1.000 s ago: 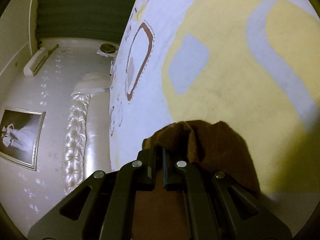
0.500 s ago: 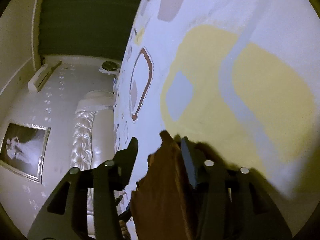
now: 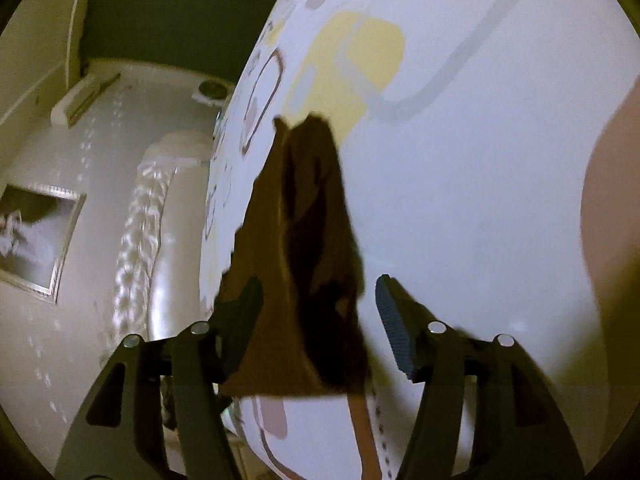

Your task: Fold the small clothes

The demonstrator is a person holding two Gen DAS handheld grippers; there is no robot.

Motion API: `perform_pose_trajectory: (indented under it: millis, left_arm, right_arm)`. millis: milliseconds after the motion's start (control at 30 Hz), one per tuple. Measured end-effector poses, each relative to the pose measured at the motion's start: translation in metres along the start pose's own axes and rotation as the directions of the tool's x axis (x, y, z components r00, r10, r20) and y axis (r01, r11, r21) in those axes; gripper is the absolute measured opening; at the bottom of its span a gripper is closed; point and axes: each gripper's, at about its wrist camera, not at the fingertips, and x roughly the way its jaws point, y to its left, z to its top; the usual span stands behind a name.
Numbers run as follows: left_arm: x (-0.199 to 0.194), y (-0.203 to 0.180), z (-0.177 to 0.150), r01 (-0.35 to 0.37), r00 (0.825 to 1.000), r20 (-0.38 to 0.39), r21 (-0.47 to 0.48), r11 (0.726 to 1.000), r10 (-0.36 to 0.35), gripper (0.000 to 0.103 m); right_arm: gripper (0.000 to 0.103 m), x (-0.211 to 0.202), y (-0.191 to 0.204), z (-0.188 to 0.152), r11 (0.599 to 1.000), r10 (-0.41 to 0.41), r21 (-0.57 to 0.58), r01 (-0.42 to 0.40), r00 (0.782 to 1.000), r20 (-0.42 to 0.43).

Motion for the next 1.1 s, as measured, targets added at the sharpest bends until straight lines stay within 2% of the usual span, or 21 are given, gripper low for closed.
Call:
perform_pose_trajectory:
  millis: [200, 367, 400, 467, 500, 567, 700, 800, 867, 967, 1033, 1100]
  left_arm:
    - [0.013, -0.006, 0.000, 0.040, 0.999, -0.008, -0.014, 0.999, -0.040, 0.075]
    - [0.018, -0.008, -0.006, 0.057, 0.998, -0.023, -0.040, 0.998, -0.058, 0.075]
    - [0.019, -0.008, -0.006, 0.061, 0.998, -0.026, -0.042, 0.997, -0.062, 0.071]
    - [0.019, -0.004, -0.007, 0.046, 0.998, -0.038, -0.056, 0.997, -0.048, 0.051]
    - [0.020, -0.002, -0.007, 0.041, 0.998, -0.043, -0.070, 0.997, -0.044, 0.046]
    - [0.024, 0.003, -0.008, 0.033, 0.997, -0.061, -0.089, 0.995, -0.038, 0.017]
    - [0.025, 0.008, -0.007, 0.030, 0.997, -0.063, -0.117, 0.993, -0.037, 0.013]
    - [0.017, 0.004, -0.004, 0.028, 0.998, -0.055, -0.104, 0.994, -0.034, 0.012]
    - [0.010, 0.003, -0.003, 0.038, 0.997, -0.060, -0.091, 0.995, -0.043, 0.012]
    - [0.010, 0.007, 0.003, 0.006, 0.996, -0.084, -0.064, 0.998, -0.011, 0.012]
    - [0.013, 0.021, 0.007, 0.020, 0.994, -0.104, -0.108, 0.994, -0.031, 0.012]
    - [0.018, 0.025, 0.004, 0.036, 0.993, -0.104, -0.115, 0.993, -0.048, 0.012]
  right_arm:
    - [0.066, 0.017, 0.013, -0.013, 0.999, 0.003, -0.048, -0.006, 0.999, -0.051]
    - [0.066, 0.028, 0.021, -0.018, 0.997, -0.017, -0.076, 0.012, 0.998, -0.064]
    - [0.066, 0.027, 0.021, -0.019, 0.997, -0.013, -0.074, 0.008, 0.998, -0.065]
    - [0.064, 0.031, 0.022, -0.020, 0.997, -0.014, -0.072, 0.009, 0.997, -0.072]
    - [0.060, 0.033, 0.023, -0.020, 0.997, -0.020, -0.074, 0.015, 0.997, -0.072]
    - [0.053, 0.039, 0.023, -0.020, 0.996, -0.033, -0.082, 0.026, 0.996, -0.081]
    - [0.017, 0.053, 0.023, -0.020, 0.995, -0.064, -0.083, 0.055, 0.991, -0.114]
    - [0.013, 0.048, 0.029, -0.023, 0.991, -0.074, -0.117, 0.063, 0.993, -0.089]
    - [0.012, 0.037, 0.032, -0.023, 0.994, -0.049, -0.104, 0.041, 0.996, -0.070]
    - [0.012, 0.030, 0.028, -0.026, 0.996, -0.036, -0.088, 0.030, 0.997, -0.071]
    - [0.011, 0.038, 0.015, -0.029, 0.996, -0.067, -0.072, 0.061, 0.994, -0.092]
    - [0.011, 0.041, 0.004, -0.030, 0.998, -0.043, -0.049, 0.039, 0.995, -0.093]
